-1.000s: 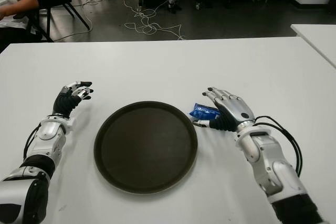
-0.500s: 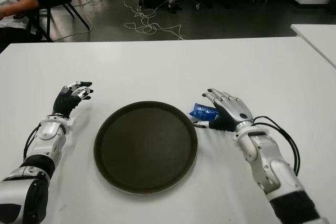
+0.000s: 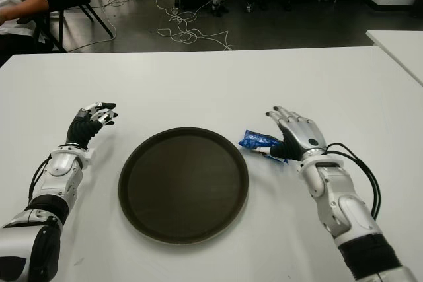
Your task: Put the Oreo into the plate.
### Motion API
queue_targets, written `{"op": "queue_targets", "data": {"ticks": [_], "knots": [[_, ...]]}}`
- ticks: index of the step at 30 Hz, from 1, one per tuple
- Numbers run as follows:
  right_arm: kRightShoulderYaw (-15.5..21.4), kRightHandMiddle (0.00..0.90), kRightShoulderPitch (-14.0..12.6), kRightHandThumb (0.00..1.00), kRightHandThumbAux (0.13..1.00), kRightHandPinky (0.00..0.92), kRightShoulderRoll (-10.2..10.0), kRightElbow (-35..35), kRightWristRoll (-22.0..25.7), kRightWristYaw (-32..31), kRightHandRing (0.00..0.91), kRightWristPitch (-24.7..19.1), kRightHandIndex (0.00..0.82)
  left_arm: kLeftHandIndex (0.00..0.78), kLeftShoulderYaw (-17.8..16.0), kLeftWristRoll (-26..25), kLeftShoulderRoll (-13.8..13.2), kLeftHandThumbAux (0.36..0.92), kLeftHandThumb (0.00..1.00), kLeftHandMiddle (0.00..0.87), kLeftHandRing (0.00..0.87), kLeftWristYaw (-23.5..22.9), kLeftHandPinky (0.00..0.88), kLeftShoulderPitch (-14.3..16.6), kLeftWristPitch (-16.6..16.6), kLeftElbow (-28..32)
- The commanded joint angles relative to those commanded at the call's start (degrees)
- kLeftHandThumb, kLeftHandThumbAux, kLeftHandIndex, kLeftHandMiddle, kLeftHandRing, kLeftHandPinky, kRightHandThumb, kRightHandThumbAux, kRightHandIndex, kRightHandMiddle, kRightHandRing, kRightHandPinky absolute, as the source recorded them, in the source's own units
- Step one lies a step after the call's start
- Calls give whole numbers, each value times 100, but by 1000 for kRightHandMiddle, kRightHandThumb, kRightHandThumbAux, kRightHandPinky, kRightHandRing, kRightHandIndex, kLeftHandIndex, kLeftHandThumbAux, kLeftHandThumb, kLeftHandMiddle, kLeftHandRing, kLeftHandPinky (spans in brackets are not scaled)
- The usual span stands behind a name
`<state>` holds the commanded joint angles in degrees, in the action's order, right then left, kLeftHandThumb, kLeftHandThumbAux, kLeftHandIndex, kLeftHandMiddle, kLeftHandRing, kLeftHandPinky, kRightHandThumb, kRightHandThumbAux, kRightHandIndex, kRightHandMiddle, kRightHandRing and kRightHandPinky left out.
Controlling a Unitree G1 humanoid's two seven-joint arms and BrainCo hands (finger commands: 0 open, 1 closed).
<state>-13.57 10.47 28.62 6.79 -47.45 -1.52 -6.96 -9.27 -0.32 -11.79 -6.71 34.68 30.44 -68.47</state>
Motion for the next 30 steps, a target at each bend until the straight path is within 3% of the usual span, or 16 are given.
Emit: {"op": "queue_targets", "data": {"ticks": [19, 30], "knots": [[-106, 78, 105, 64, 442, 275, 53, 235, 70, -32, 148, -31, 3, 404, -21, -24, 15, 707, 712, 268, 305, -21, 348, 27, -39, -21], [-146, 70, 126, 56, 429, 231, 36, 327, 163, -76, 131, 64, 5, 404, -33, -40, 50, 706, 712, 271, 309, 2, 349, 1, 27, -1]]}}
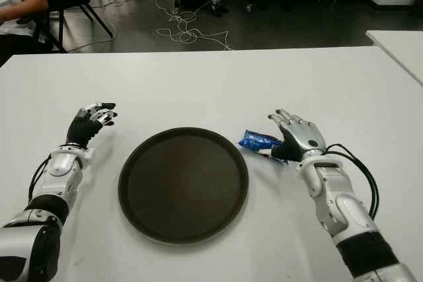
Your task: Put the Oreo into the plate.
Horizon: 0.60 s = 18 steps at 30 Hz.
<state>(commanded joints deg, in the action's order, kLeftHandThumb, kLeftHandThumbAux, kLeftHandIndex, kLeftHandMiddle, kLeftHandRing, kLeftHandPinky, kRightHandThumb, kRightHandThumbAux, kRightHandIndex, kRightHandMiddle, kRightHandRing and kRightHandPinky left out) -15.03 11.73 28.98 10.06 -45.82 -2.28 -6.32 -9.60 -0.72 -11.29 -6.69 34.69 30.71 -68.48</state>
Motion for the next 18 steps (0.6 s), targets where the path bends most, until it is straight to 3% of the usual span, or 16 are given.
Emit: {"op": "queue_targets", "data": {"ticks": [9, 18], "knots": [[-337, 94, 197, 51, 433, 216, -206, 516, -105, 68, 125, 174, 18, 404, 31, 27, 14, 707, 714, 263, 308, 46, 348, -13, -32, 34], [-644, 62, 439, 50, 433, 209, -274, 934, -64, -146, 113, 261, 11, 404, 22, 7, 18, 707, 713, 270, 312, 1, 351, -29, 11, 40]]}}
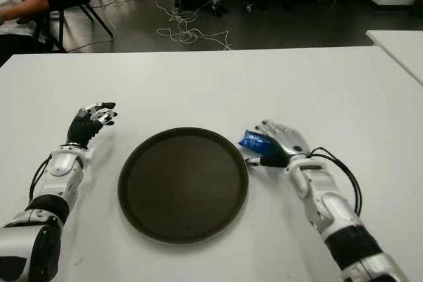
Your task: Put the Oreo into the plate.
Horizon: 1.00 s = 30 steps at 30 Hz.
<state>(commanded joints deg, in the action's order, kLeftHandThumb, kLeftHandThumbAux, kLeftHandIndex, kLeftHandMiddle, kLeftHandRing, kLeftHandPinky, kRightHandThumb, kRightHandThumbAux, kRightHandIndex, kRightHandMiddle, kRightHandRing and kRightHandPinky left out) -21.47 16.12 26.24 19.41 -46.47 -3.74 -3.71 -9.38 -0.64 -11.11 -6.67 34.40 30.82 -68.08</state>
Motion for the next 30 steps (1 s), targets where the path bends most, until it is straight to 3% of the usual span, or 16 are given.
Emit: {"op": "queue_targets", "data": {"ticks": [7, 19, 30], "knots": [[-239, 72, 193, 9, 427, 235, -127, 514, -21, 137, 130, 116, 24, 404, -11, -17, 6, 707, 717, 274, 312, -17, 348, -8, 17, 6], [-331, 104, 305, 8, 427, 180, -205, 822, 69, 260, 128, 241, 50, 404, 3, -2, -17, 707, 715, 264, 310, -17, 359, -24, 33, 25], [-301, 90, 428, 28, 446, 120, -277, 1215, 277, 325, 101, 447, 25, 404, -19, -33, -23, 706, 713, 263, 308, -36, 357, -43, 15, 52]]}}
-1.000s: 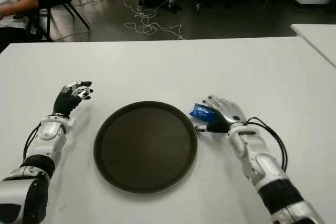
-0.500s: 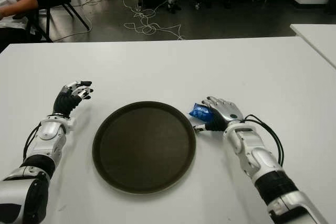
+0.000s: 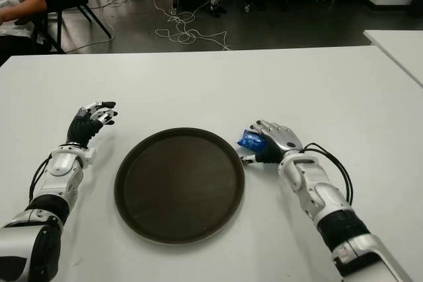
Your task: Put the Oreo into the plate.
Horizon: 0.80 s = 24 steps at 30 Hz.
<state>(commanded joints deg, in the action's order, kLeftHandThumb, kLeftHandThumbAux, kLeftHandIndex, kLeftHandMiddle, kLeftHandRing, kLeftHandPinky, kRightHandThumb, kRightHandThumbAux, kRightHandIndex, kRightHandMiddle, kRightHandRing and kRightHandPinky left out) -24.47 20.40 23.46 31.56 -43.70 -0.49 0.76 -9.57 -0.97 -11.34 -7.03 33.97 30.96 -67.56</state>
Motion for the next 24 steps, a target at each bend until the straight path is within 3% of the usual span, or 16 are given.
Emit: {"op": "queue_targets", "data": {"ticks": [2, 8, 18, 24], "knots": [[17, 83, 57, 28, 449, 104, -19, 173, 99, 21, 93, 55, 19, 404, -7, -7, -5, 706, 714, 265, 308, -13, 358, 1, -3, -13], [26, 141, 138, 47, 499, 219, -38, 449, 205, 245, 170, 204, 63, 404, -4, -5, -20, 707, 715, 269, 305, -32, 348, -12, 5, -3], [53, 483, 110, 144, 674, 501, -8, 391, 259, 477, 505, 296, 402, 403, 10, 6, -39, 707, 711, 268, 308, -91, 348, -29, 16, 21], [99, 657, 48, 215, 726, 632, -4, 314, 298, 668, 657, 352, 529, 403, -14, -32, -33, 707, 710, 269, 310, -162, 350, -45, 55, 19]]}}
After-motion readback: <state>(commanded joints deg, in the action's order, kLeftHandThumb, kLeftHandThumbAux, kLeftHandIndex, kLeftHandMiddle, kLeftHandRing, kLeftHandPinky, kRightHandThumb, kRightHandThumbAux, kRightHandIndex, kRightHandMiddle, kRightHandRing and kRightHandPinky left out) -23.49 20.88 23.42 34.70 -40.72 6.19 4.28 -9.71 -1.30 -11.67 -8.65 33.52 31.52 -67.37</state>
